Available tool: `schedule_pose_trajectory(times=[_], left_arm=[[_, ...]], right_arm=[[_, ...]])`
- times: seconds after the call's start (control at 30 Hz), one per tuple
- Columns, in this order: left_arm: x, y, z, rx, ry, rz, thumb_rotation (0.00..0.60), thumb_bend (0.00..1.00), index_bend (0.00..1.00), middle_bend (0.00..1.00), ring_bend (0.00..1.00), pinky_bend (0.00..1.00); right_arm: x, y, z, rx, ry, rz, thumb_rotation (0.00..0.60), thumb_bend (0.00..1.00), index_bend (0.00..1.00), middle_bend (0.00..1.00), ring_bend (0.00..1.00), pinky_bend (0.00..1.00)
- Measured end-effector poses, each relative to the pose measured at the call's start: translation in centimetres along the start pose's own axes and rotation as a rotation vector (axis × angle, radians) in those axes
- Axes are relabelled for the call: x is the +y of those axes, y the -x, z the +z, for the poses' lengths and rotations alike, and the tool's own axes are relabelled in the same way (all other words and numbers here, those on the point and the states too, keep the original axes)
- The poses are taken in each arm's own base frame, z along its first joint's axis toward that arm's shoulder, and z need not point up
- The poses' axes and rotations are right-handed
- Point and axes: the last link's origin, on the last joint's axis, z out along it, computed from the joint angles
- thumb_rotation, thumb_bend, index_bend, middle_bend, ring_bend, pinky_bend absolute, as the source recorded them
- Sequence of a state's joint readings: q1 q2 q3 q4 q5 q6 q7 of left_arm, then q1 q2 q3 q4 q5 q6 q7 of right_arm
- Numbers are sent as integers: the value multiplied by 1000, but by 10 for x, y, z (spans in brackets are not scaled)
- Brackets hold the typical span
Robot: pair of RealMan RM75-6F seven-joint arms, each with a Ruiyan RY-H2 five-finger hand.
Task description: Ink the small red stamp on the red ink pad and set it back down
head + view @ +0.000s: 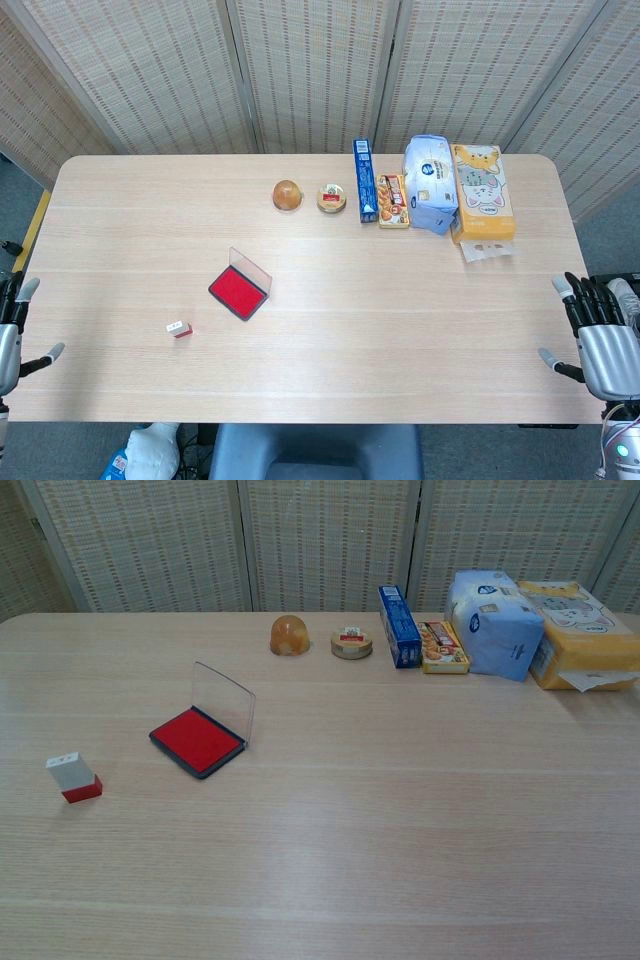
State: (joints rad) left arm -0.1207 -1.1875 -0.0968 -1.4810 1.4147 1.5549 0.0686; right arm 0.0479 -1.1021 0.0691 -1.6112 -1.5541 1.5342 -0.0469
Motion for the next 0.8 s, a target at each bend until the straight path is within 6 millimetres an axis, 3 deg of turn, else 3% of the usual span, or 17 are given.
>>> schedule_pose_trajectory(times=[0.33, 0.57, 0.8], left_arm=[[5, 3, -2, -20, 4, -11, 600, 140, 7, 20, 0, 181], [3, 11, 0, -109, -41, 17, 600, 140, 22, 101, 0, 183], [25, 26, 17, -236, 41, 82, 600, 140, 65, 103, 0, 183]], right_arm=[[3, -5, 0, 25, 4, 11, 600, 139, 0, 0, 0, 0], [3, -5, 2, 18, -10, 5, 600, 139, 0, 0, 0, 0], [1, -6, 0, 12, -40, 9, 600, 138, 0, 0, 0, 0]])
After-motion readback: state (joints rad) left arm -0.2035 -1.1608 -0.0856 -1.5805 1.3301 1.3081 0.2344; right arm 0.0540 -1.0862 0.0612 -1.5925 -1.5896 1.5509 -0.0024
